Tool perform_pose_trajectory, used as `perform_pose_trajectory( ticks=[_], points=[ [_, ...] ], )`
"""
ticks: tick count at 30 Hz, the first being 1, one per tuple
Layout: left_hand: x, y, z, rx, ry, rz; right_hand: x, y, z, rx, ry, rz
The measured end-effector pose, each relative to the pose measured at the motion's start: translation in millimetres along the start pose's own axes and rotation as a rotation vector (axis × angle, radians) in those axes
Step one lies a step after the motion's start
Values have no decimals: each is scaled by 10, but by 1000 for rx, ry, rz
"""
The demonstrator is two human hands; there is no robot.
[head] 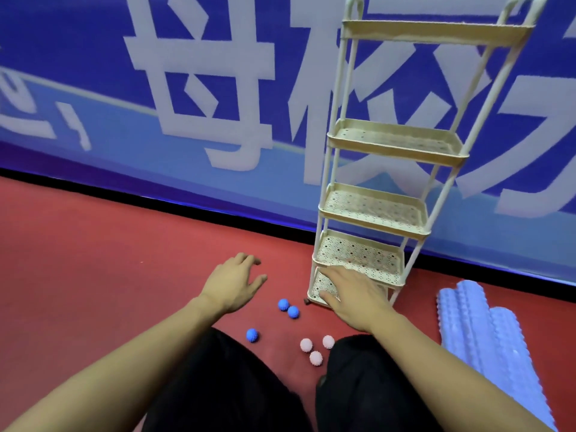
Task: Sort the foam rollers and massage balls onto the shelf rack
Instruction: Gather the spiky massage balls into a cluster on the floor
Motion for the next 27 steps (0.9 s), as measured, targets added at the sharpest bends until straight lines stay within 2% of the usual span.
perform_pose_trajectory(
  ticks=[8,15,21,27],
  points=[
    [744,32,-124,35,-147,-27,162,386,-499,138,-22,-33],
    [1392,274,-474,49,-277,23,285,790,-998,192,-95,-29],
    [2296,956,-526,99,-551,230,514,1491,-1574,304,-163,-18],
    [3093,1792,-325,197,-742,296,685,2470,-2052,455,-230,-30]
  ],
)
Point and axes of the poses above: each hand's wrist, its own z-axis away from the middle knuckle, its own y-axis out of the palm, x = y × z, the point moved 2 cm from there along -z, towards the middle knuckle, and after that the axes turned 8 degrees about z, right-handed, at the moved point
